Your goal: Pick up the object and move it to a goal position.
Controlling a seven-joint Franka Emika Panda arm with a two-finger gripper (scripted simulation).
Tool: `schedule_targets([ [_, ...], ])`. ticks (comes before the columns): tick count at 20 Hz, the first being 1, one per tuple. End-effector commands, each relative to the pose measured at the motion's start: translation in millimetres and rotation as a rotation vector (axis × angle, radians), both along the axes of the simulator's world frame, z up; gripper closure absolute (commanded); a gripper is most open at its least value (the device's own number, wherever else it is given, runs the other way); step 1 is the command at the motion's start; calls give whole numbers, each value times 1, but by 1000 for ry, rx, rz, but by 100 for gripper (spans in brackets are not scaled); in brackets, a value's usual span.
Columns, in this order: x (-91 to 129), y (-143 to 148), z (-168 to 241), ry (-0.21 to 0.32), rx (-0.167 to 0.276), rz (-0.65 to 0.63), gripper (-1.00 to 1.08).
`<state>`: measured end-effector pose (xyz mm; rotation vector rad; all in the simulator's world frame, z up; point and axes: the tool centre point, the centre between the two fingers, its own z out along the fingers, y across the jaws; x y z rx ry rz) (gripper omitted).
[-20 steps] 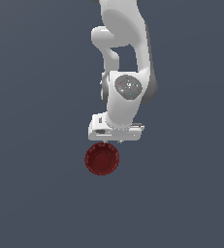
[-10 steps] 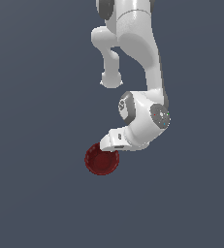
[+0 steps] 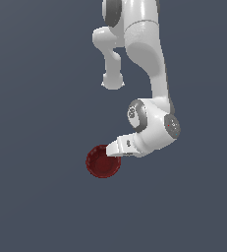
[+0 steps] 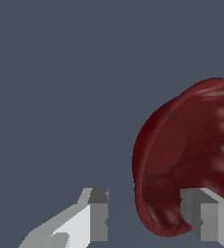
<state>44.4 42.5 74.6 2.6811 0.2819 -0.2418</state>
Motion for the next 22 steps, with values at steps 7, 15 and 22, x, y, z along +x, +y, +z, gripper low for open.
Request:
schedule_targets([
  [7, -2, -9, -17, 0, -4, 0, -20],
  [15, -4, -14, -27, 0, -5, 1, 108],
  [22, -4, -14, -27, 0, -5, 1, 108],
])
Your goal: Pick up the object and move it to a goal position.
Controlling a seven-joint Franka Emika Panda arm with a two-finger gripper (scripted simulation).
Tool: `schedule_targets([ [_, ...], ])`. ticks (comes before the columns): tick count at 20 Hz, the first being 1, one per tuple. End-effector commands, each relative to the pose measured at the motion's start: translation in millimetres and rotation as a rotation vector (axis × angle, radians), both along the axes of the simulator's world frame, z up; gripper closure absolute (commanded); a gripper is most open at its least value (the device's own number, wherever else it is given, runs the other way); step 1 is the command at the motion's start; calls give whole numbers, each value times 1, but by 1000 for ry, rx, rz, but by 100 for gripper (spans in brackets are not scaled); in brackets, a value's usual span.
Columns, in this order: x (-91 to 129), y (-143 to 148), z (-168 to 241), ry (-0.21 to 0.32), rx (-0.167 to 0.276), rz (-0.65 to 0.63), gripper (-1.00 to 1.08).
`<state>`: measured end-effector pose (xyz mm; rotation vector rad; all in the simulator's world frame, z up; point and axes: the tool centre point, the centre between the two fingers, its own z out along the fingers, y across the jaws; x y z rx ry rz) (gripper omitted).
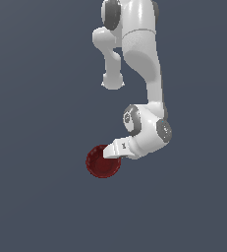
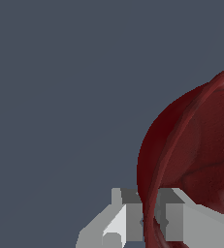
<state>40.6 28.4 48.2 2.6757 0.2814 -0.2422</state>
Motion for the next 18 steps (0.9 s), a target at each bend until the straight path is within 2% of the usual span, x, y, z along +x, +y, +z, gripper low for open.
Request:
schedule_targets([
  [1, 0, 0, 0, 0, 0, 0, 108],
  [10, -9, -1, 13, 0, 0, 0, 108],
  [18, -33, -5, 49, 0, 1, 0, 108],
])
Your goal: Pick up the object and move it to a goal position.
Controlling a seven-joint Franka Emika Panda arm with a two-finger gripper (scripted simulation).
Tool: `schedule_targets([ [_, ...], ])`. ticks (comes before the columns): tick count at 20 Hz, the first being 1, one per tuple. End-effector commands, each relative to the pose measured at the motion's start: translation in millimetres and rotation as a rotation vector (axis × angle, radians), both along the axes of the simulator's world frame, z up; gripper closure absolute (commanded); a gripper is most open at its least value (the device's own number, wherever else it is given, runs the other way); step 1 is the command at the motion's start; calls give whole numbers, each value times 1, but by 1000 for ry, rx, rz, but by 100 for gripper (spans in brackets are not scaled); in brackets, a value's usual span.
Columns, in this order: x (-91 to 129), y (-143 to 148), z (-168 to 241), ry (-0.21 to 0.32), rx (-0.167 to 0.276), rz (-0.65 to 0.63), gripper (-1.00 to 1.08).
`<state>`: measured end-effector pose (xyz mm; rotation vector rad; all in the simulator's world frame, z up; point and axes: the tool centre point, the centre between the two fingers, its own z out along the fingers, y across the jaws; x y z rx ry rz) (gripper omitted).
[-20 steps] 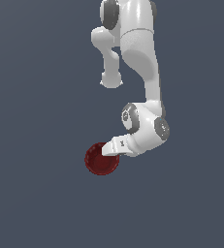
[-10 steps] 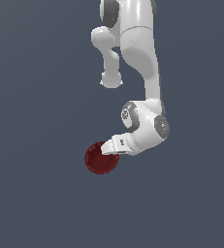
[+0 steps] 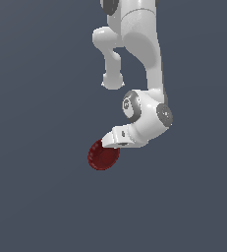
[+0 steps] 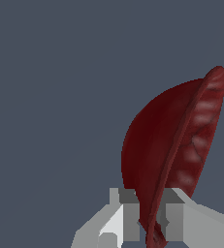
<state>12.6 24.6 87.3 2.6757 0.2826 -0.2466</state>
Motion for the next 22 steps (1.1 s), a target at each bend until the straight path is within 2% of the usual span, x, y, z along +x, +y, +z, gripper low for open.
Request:
schedule_targets([
  [1, -9, -1, 16, -3, 1, 0, 108],
  [22, -109, -16, 174, -3, 1, 0, 108],
])
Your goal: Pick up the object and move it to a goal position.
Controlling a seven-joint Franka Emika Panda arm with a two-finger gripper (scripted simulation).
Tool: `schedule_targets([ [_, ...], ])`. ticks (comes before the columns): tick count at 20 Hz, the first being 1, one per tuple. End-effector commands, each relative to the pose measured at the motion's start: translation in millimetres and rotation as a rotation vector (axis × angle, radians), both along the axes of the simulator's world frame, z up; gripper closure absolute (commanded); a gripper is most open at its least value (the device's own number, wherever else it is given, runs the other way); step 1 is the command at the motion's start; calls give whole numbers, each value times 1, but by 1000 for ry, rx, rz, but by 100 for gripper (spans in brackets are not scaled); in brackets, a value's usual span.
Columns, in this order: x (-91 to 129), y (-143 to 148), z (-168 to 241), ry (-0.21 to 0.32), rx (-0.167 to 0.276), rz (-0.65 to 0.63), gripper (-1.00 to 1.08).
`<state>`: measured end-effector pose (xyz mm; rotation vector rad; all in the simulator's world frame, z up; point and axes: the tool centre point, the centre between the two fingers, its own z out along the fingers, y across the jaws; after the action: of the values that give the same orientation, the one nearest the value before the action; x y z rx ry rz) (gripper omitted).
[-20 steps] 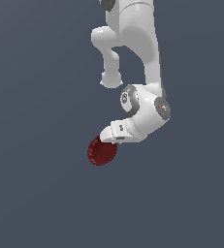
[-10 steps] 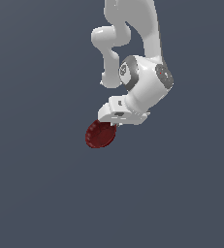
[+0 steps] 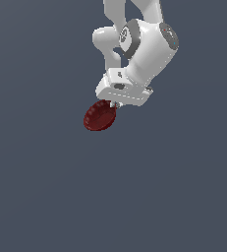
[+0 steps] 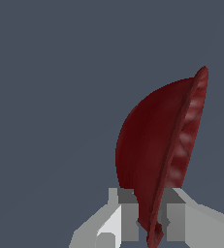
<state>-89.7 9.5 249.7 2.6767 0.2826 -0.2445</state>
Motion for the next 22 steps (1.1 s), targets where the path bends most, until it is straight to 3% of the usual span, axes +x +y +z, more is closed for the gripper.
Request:
schedule_targets([
  [1, -11, -1, 18, -2, 0, 0, 108],
  [10, -34, -5, 60, -2, -1, 0, 108],
  [22, -37, -9, 76, -1, -1, 0, 108],
])
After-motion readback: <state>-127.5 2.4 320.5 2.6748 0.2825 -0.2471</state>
